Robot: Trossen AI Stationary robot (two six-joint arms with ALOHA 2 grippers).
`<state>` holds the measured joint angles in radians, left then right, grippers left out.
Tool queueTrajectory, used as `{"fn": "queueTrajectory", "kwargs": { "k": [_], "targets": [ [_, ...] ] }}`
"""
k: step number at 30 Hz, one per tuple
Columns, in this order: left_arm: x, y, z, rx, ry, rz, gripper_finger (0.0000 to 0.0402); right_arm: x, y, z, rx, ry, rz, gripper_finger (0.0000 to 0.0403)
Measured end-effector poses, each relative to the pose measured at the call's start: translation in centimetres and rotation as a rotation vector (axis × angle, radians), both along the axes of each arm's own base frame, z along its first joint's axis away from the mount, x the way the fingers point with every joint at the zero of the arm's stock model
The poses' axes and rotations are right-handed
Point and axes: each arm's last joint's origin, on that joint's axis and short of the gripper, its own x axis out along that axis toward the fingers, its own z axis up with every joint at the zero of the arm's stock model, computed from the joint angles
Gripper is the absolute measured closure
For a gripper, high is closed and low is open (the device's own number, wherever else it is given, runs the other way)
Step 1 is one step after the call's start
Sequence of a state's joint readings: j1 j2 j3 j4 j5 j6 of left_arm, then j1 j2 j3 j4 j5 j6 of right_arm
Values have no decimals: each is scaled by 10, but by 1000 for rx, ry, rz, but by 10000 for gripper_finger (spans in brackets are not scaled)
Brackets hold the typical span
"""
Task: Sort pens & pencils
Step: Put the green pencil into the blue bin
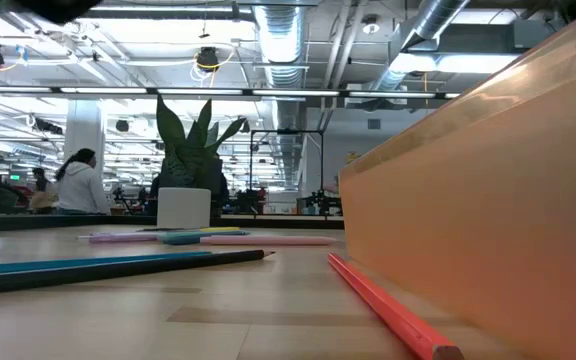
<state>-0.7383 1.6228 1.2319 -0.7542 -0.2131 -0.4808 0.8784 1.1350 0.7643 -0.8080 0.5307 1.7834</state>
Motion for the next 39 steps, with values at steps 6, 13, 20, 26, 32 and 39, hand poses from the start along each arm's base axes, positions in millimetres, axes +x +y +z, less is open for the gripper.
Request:
{"fn": "queueTrajectory", "kwargs": {
  "k": [6,13,20,26,32,39],
  "targets": [
    [14,39,50,20,-329,204,399,19,-12,26,-112,-250,100,187],
    [44,71,94,-76,-703,294,399,56,-25,56,-319,-523,224,187],
    [66,95,115,-113,-926,339,399,79,-41,83,-487,-752,221,187],
    [74,114,126,-109,-1032,382,399,86,-54,103,-594,-789,239,187],
    [78,128,127,-107,-1042,415,399,90,-65,124,-669,-817,236,187],
    [81,138,134,-111,-1105,438,399,93,-73,140,-700,-853,252,187]
  ]
}}
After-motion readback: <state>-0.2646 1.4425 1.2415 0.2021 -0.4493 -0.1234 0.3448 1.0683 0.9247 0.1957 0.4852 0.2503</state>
